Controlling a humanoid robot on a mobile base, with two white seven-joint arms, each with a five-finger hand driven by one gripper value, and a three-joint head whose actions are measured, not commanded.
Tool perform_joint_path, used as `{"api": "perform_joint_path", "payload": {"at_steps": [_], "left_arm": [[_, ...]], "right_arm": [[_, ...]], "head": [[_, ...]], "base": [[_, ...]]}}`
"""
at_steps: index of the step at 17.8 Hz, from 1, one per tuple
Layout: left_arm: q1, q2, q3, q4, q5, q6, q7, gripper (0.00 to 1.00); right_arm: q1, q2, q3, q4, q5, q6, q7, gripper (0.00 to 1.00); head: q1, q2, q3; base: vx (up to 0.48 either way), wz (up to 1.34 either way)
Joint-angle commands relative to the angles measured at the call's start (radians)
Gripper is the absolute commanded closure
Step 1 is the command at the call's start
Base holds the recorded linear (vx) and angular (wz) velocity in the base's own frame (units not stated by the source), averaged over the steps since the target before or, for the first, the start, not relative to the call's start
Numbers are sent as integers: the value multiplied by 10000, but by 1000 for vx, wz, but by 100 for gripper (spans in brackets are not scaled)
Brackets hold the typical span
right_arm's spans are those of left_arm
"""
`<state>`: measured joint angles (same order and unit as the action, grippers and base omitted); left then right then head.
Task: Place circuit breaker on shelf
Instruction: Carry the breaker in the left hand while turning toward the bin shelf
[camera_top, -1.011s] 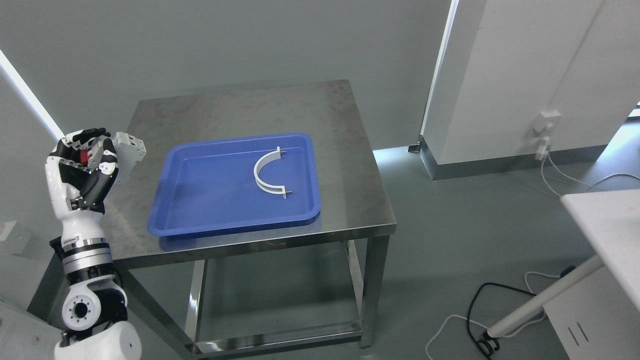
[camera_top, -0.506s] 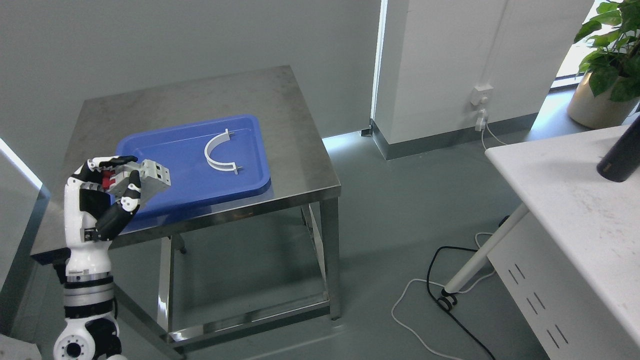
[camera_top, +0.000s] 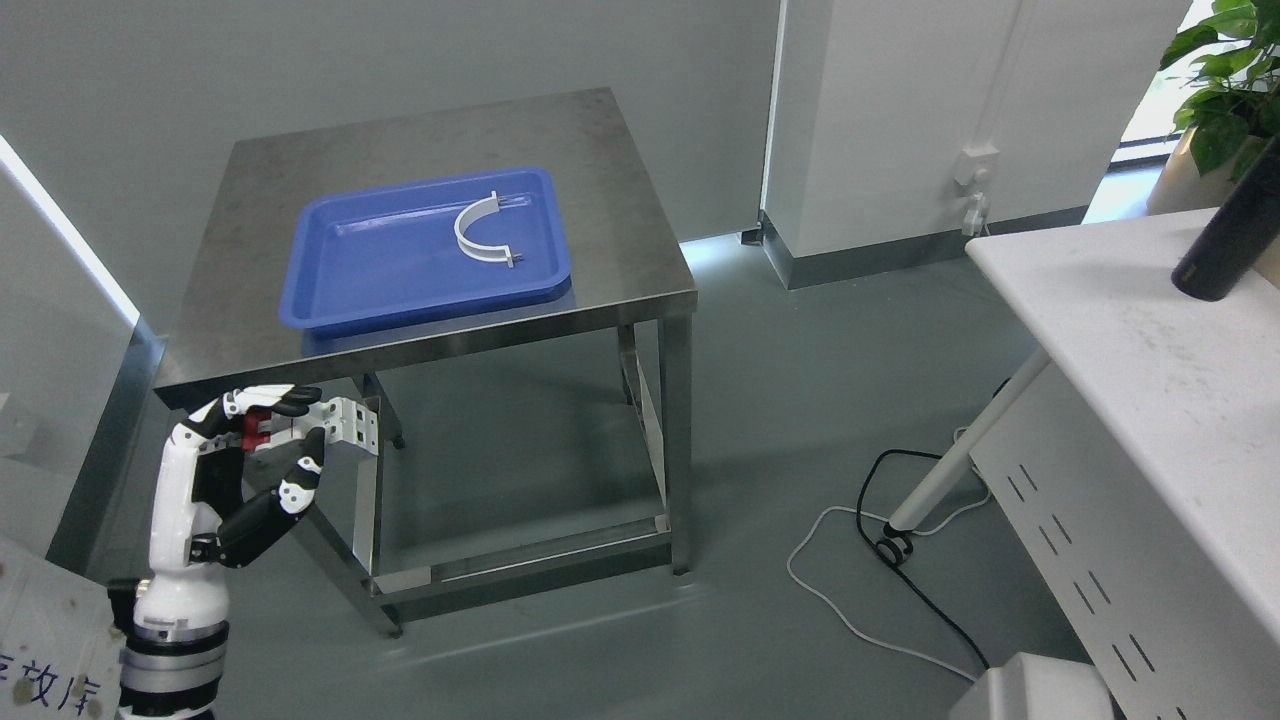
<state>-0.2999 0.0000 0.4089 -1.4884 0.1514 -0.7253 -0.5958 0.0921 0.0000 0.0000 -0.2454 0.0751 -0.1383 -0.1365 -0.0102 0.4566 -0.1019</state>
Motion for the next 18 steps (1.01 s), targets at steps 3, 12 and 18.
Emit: {"api": "perform_joint_path", "payload": {"at_steps": [3, 12, 18], "left_arm": [[621, 175, 6, -1038, 5, -156, -71, 97], [760, 175, -362, -1376, 5, -187, -55, 97], [576, 175, -576, -1483, 5, -172, -9, 97]], "right_arm": [[-1, -175, 199, 0, 0, 2165, -1, 0], [-1, -175, 199, 0, 0, 2165, -1, 0], [-1, -175, 199, 0, 0, 2165, -1, 0]], "head": [[0, 0, 0], [0, 0, 0], [0, 0, 0]], "base": [[-260, 42], [-273, 187], [-331, 189]]}}
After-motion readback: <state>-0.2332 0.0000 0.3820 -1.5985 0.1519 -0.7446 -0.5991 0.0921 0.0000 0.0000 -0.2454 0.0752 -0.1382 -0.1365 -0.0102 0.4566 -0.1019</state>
